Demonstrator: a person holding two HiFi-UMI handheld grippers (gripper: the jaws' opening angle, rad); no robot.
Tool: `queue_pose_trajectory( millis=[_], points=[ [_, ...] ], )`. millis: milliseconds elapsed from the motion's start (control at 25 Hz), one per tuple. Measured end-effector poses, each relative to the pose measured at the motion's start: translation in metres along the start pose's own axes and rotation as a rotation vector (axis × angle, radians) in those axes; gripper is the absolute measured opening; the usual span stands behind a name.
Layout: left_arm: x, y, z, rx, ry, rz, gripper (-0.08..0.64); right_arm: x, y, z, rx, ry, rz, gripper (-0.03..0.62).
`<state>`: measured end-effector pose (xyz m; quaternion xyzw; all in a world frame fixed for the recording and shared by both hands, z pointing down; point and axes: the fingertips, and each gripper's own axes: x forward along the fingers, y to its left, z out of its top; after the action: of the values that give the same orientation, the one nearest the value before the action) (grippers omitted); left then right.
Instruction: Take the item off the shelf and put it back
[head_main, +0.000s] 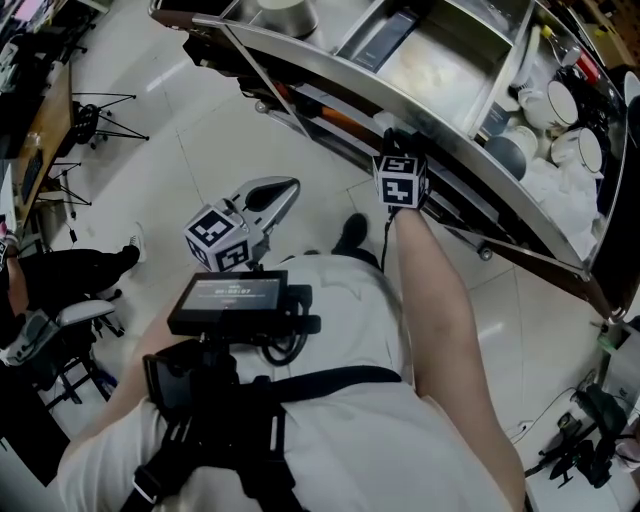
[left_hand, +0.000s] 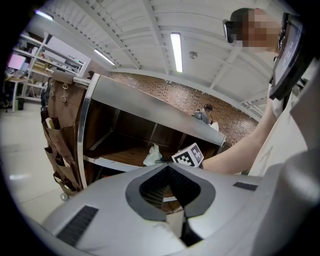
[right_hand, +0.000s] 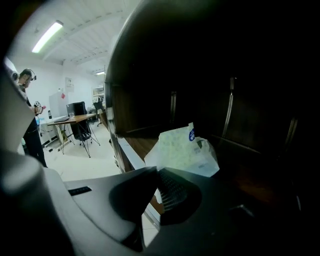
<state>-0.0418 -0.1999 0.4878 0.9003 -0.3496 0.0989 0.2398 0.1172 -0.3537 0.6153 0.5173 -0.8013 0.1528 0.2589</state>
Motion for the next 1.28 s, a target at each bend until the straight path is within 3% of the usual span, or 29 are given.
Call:
queue_pose_trajectory(
  millis=[520, 760, 1040, 1280],
  points=[
    [-0.003, -0.014, 0.003, 0.026, -0.025, -0.042, 0.009, -0.037, 0.026, 0.006, -0.045, -0.055, 0.111, 0.009],
    [-0.017, -0.021, 0.007, 0.043, -0.039, -0.051, 0.009, -0.074, 0.062, 0.014, -0.137, -0.113, 0.238, 0.009],
    [-0.042, -0.023, 0.008, 0.049, -0.072, -0.034, 0.009, -0.130, 0.118, 0.024, -0.131, -0.183, 0.412, 0.009],
    [-0.068, -0.023, 0.007, 0.059, -0.108, -0.022, 0.009, -0.176, 0.158, 0.034, -0.151, -0.242, 0.482, 0.009]
  ],
)
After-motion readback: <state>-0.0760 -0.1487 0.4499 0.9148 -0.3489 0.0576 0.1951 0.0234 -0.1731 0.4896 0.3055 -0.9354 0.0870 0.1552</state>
